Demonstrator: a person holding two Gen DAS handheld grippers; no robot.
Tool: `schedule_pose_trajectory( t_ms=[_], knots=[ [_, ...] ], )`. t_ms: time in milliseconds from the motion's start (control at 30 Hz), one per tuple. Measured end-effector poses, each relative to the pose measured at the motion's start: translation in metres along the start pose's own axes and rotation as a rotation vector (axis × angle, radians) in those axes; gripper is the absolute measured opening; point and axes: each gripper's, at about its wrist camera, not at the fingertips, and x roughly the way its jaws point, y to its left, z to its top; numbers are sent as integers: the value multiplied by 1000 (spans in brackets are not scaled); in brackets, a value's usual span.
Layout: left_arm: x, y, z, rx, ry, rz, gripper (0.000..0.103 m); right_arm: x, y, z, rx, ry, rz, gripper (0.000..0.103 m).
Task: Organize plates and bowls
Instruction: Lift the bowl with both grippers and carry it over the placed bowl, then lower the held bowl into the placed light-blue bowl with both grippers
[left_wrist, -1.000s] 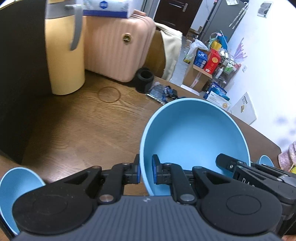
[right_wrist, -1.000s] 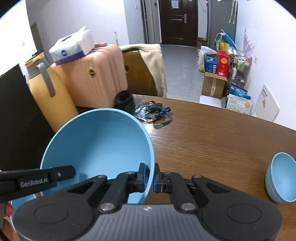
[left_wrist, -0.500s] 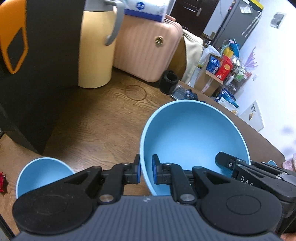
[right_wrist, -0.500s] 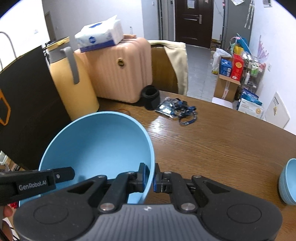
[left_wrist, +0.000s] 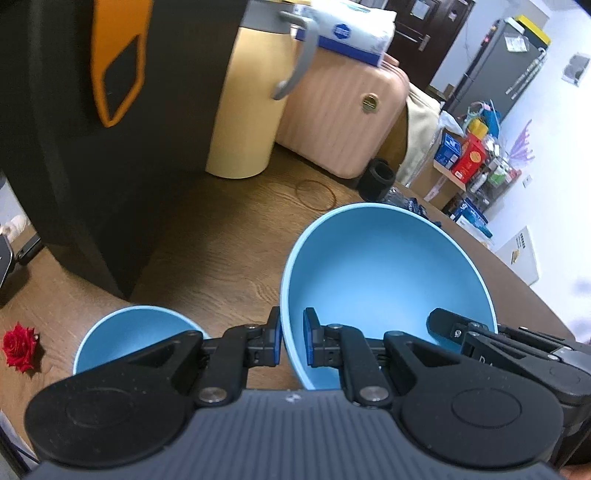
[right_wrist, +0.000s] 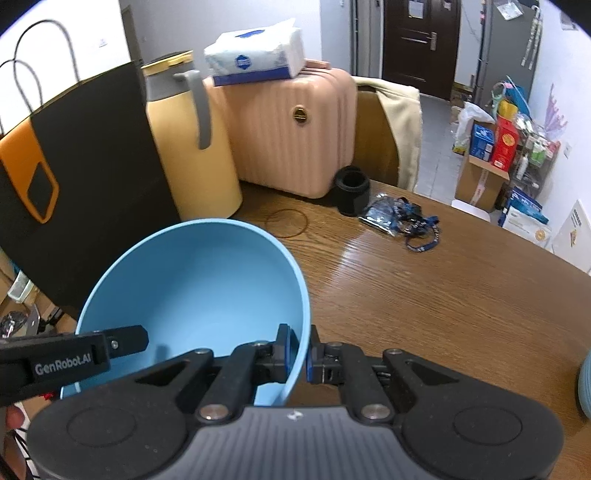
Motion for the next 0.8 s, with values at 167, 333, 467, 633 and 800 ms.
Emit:
schedule_pose_trajectory(
  t_ms=[167, 333, 467, 633, 800],
  knots=[
    [-7, 18, 0, -25, -18, 9, 12, 1, 17, 0, -27, 3, 26, 8],
    [-14, 37, -1, -49, -25, 19, 12, 2, 35, 0, -56, 7, 46, 8],
    [-19, 50, -3, -66, -32, 31, 12, 5, 49, 0, -76, 11, 62, 8],
    [-23, 68, -6, -88, -36, 47, 12, 10, 66, -1, -97, 19, 81, 8],
    [-24, 85, -11, -107, -32, 67, 12, 17, 81, -4, -111, 34, 99, 8]
  ],
)
